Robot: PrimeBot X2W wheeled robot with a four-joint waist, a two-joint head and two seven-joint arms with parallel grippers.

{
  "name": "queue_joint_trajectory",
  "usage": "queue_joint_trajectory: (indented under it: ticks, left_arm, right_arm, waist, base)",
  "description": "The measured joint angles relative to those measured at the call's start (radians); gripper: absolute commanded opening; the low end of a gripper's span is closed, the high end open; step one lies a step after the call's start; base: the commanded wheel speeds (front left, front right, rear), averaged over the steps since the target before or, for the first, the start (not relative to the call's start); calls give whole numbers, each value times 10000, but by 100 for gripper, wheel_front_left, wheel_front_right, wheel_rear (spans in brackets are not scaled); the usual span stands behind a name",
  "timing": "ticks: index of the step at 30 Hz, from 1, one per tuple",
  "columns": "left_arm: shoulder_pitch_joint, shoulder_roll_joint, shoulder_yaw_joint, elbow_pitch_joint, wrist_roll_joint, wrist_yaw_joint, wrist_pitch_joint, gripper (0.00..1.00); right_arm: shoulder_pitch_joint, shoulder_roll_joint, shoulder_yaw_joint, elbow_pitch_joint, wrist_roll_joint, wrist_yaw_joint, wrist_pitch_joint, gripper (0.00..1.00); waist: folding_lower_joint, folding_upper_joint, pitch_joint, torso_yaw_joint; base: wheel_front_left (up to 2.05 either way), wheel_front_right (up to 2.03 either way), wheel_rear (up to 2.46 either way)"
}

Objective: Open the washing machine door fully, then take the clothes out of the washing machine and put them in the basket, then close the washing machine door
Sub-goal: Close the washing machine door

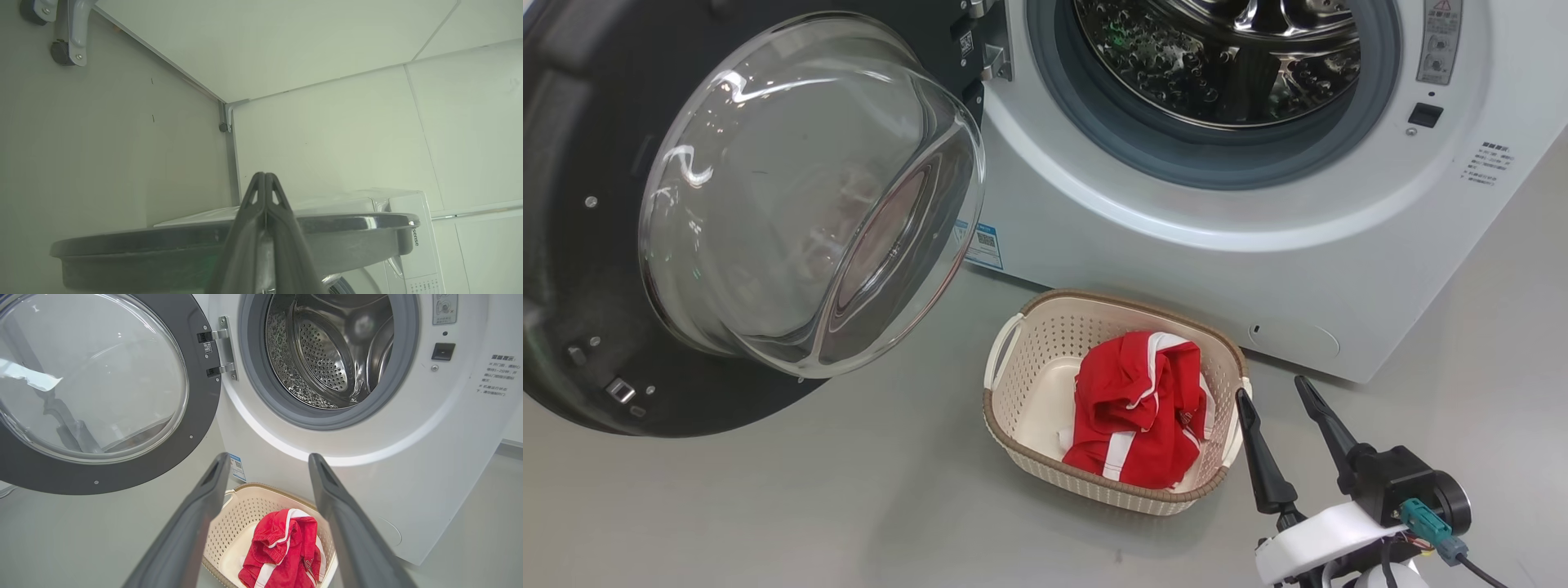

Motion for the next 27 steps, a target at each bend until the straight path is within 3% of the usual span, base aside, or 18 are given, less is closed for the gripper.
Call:
queue_joint_trajectory:
  ticks: [8, 27]
  left_arm:
    - [-65, -15, -351, 633, -198, -71, 805, 0]
    - [-121, 31, -708, 1429, -652, -767, 2311, 0]
  right_arm:
    - [-99, 0, -94, 40, -23, 4, 0, 100]
    - [-104, 6, -171, 144, -25, 134, 0, 100]
  waist:
    - [0, 0, 130, 31]
    - [0, 0, 25, 174]
  base:
    - [0, 0, 0]
    - [0, 0, 0]
